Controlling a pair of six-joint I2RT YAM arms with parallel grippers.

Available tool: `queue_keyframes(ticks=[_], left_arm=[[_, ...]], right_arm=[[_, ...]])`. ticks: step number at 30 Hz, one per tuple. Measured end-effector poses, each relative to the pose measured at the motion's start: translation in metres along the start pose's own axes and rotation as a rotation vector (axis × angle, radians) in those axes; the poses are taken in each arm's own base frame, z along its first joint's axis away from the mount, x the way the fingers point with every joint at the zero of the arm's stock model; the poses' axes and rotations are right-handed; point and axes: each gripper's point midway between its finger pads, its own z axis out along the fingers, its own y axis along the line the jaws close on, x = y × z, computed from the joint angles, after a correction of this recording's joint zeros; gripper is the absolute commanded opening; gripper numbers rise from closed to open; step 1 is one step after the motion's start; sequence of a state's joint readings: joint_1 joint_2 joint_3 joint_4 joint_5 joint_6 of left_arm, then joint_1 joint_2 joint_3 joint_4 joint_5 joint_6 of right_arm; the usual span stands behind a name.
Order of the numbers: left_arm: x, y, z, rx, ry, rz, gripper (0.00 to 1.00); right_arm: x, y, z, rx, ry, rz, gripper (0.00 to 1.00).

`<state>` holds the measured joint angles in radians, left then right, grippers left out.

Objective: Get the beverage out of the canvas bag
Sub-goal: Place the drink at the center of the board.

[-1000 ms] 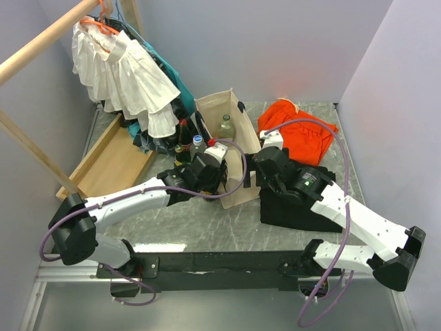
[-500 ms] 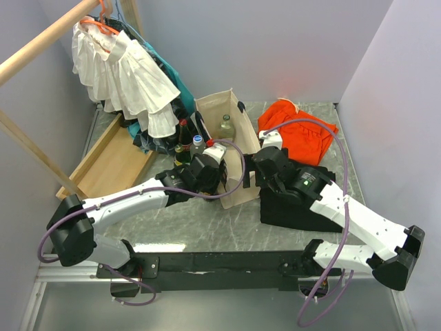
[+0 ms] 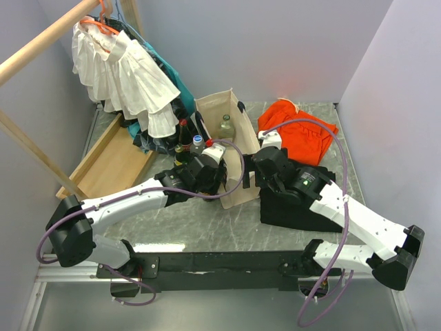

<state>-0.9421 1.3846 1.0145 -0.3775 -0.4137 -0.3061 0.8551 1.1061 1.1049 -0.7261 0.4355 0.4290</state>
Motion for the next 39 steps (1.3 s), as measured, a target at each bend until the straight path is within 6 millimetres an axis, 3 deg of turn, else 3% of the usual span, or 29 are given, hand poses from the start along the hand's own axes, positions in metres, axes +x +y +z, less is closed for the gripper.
queue_keyframes(ticks=[15, 24, 39], left_arm=[[-0.005, 0.000, -0.003, 0.003, -0.018, -0.011, 0.83], [-0.008, 0.002, -0.008, 0.005, -0.025, -0.015, 0.89], [-0.061, 0.000, -0.040, 0.046, -0.140, -0.059, 0.99]], right_arm=[[0.000, 0.000, 0.000, 0.000, 0.000, 0.001, 1.00], [0.000, 0.000, 0.000, 0.001, 0.000, 0.000, 1.00], [0.000, 0.000, 0.000, 0.001, 0.000, 0.000, 1.00]])
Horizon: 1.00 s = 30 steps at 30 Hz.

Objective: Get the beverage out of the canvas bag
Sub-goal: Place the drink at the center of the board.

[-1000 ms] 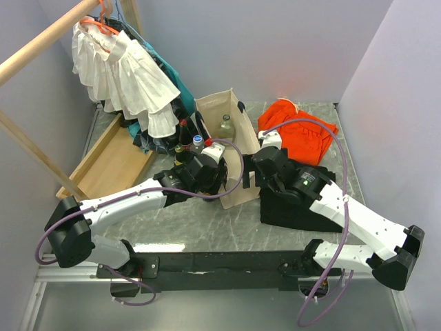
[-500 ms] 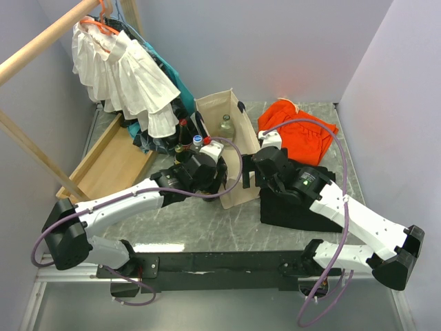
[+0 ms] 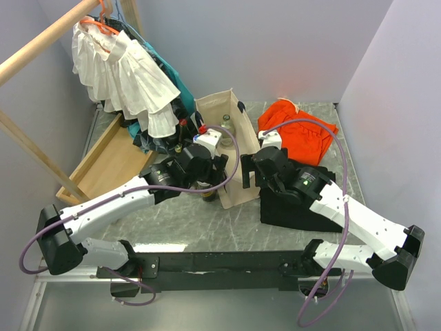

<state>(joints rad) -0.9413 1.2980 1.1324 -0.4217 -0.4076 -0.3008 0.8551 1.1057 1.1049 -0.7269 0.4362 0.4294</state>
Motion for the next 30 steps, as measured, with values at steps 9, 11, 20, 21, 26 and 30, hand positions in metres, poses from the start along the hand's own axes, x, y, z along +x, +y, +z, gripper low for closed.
queue_keyframes(ticks=[9, 11, 20, 21, 26, 30], left_arm=[[-0.030, -0.008, -0.016, 0.056, -0.052, -0.004, 0.96], [-0.039, -0.011, -0.021, 0.074, -0.064, -0.005, 0.96], [-0.083, -0.026, -0.031, 0.129, -0.118, 0.002, 0.96], [-0.085, -0.026, -0.031, 0.130, -0.123, 0.006, 0.96], [-0.104, -0.027, -0.037, 0.139, -0.162, 0.024, 0.96], [-0.124, -0.027, -0.036, 0.143, -0.200, 0.022, 0.96]], right_arm=[[0.000, 0.000, 0.000, 0.001, 0.000, 0.000, 1.00], [0.000, 0.000, 0.000, 0.002, -0.001, -0.001, 1.00], [-0.002, -0.003, -0.004, 0.001, -0.015, 0.004, 1.00], [-0.002, -0.004, -0.005, 0.001, -0.018, 0.004, 1.00], [0.000, -0.005, -0.005, 0.002, -0.018, 0.004, 1.00], [0.002, -0.006, -0.005, 0.002, -0.017, 0.003, 1.00]])
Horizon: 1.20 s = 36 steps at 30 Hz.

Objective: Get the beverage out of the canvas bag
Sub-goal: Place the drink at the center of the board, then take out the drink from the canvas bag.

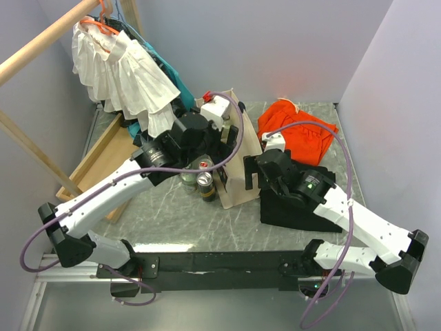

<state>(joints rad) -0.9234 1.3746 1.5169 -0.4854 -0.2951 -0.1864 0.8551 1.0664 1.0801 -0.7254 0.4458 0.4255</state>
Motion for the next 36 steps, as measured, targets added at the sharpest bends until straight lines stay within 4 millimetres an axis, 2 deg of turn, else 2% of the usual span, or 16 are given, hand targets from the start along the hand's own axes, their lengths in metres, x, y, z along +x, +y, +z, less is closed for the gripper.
queue_keyframes(ticks=[5, 9, 12, 16, 24, 28, 36], left_arm=[[0.005, 0.013, 0.022, -0.009, 0.027, -0.005, 0.96], [0.018, 0.032, 0.043, -0.023, 0.075, -0.022, 0.96], [0.018, 0.045, 0.058, -0.026, 0.086, -0.040, 0.96], [0.008, 0.053, 0.073, -0.020, 0.079, -0.048, 0.97], [-0.022, 0.046, 0.104, 0.034, 0.033, -0.025, 0.97], [-0.016, 0.054, 0.113, 0.051, 0.047, -0.036, 0.99], [0.002, 0.087, 0.149, 0.057, 0.097, -0.077, 0.98]], right_arm=[[0.000, -0.003, -0.003, -0.001, -0.010, 0.002, 1.00], [0.002, -0.008, -0.006, 0.007, -0.026, 0.000, 1.00], [0.001, -0.011, -0.008, 0.011, -0.035, -0.006, 1.00], [-0.001, -0.012, -0.010, 0.007, -0.045, -0.008, 1.00], [-0.001, -0.012, -0.011, 0.005, -0.047, -0.011, 1.00], [-0.001, -0.012, -0.011, 0.005, -0.047, -0.012, 1.00], [0.002, -0.010, -0.008, -0.004, -0.040, -0.027, 1.00]])
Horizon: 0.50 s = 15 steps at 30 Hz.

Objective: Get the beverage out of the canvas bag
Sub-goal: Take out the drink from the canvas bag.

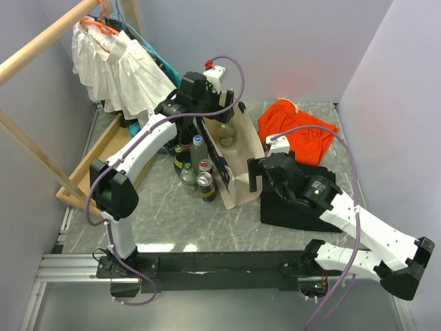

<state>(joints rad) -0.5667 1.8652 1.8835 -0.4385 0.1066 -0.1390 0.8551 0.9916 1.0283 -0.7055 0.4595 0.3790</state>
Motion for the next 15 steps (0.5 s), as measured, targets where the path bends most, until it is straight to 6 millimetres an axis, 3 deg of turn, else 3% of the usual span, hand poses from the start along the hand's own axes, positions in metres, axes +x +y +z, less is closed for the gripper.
queue_keyframes(ticks=[7, 15], left_arm=[[0.015, 0.004, 0.018, 0.039, 0.059, -0.012, 0.95], [0.018, 0.002, 0.022, 0.055, 0.080, -0.012, 0.96]], right_arm=[[0.002, 0.002, 0.005, -0.001, 0.010, -0.015, 1.00], [0.004, 0.003, 0.008, 0.004, 0.020, -0.021, 1.00]])
